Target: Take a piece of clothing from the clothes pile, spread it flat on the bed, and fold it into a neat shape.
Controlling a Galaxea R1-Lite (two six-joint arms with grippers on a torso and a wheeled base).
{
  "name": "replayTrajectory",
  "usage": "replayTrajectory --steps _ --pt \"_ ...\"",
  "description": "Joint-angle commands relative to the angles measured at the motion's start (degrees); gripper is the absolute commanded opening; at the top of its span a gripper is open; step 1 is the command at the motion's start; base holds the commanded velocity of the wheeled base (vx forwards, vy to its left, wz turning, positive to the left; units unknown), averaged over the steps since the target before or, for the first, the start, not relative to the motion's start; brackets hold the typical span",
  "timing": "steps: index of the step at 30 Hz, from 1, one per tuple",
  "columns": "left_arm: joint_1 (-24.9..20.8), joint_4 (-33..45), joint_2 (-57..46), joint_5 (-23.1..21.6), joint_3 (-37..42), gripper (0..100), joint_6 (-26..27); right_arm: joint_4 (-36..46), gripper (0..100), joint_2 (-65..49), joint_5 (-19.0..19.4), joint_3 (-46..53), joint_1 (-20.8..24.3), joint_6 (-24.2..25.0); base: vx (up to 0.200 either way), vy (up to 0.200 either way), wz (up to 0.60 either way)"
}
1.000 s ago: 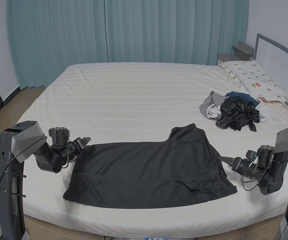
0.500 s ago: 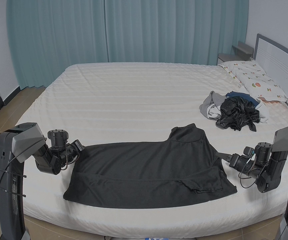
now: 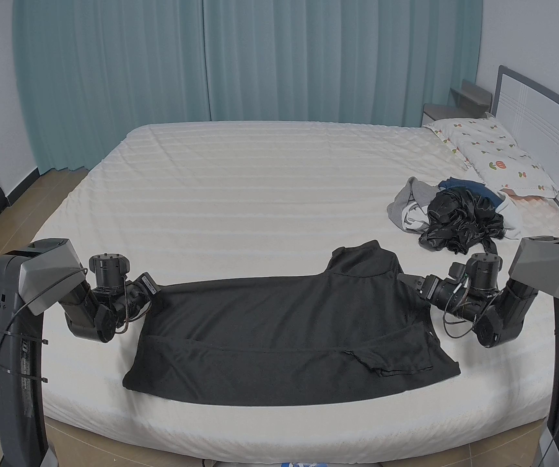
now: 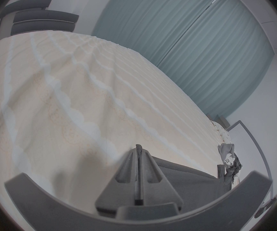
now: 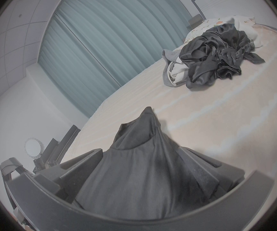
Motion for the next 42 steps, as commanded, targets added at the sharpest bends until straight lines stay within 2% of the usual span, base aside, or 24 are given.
replayTrajectory --steps 1,10,14,17,27,28,42 --pt "-0.33 -0.26 -0.45 0.03 0.62 0 -1.77 11.12 100 2.20 -1.57 -14.10 0.94 -0.50 0.000 0.000 0.00" --pt "-0.59 -0.26 -0.45 0.03 0.71 0 -1.85 20.61 100 7.91 -2.97 -25.88 1.29 -1.55 0.000 0.000 0.00" --pt "-0.68 -0.26 -0.53 0.03 1.06 0 -1.85 24.75 100 12.39 -6.49 -33.96 1.47 -1.64 0.000 0.000 0.00" --pt "-0.68 -0.26 -0.62 0.03 1.06 0 -1.85 26.50 100 14.06 -7.46 -38.01 1.73 -1.55 0.000 0.000 0.00" --pt "-0.59 -0.26 -0.62 0.03 0.98 0 -1.85 28.17 100 15.29 -7.46 -40.29 2.08 -1.29 0.000 0.000 0.00" --pt "-0.68 -0.26 -0.62 0.03 0.89 0 -1.85 28.09 0 15.20 -7.46 -40.29 2.08 -1.11 0.000 0.000 0.00" --pt "-0.59 -0.26 -0.89 0.03 0.19 0 -1.85 24.31 0 10.72 -6.84 -34.67 1.03 1.52 0.000 0.000 0.00"
